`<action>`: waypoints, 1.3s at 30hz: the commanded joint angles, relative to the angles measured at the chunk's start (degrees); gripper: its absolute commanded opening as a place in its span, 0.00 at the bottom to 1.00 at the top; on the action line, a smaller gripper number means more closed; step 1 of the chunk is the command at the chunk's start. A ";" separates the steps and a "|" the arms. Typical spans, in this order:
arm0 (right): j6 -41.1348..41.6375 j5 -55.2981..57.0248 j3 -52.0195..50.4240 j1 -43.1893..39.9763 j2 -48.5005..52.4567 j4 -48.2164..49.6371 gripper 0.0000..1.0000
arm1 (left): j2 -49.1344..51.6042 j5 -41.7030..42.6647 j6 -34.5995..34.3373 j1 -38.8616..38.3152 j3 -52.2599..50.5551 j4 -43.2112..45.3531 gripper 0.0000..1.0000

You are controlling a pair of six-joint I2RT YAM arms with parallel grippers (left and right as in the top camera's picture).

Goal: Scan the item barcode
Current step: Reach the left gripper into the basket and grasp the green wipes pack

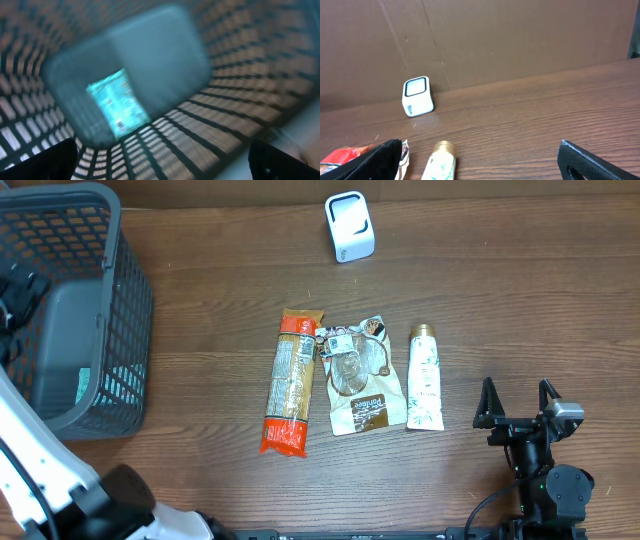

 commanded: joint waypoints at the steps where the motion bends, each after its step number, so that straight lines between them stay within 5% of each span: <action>1: -0.17 0.35 -0.59 -0.24 -0.50 0.26 1.00 | 4.15 -1.51 -12.24 1.68 -5.35 0.66 1.00; 9: -0.20 0.35 -0.59 -0.24 -0.50 0.26 1.00 | 15.54 -2.71 -19.78 1.44 -11.47 4.39 1.00; 27: -0.20 0.35 -0.59 -0.24 -0.50 0.26 1.00 | 31.76 -8.92 -23.37 -4.13 -16.96 5.44 1.00; 31: -0.20 0.35 -0.59 -0.24 -0.50 0.26 1.00 | 31.82 -9.38 -23.17 -4.85 -17.40 5.90 0.77; 36: -0.17 0.35 -0.59 -0.24 -0.50 0.26 1.00 | 31.82 -9.75 -20.72 -4.90 -17.40 5.97 0.68; 39: -0.20 0.35 -0.59 -0.24 -0.50 0.26 1.00 | 31.82 -9.77 -18.23 -4.74 -17.29 6.05 0.50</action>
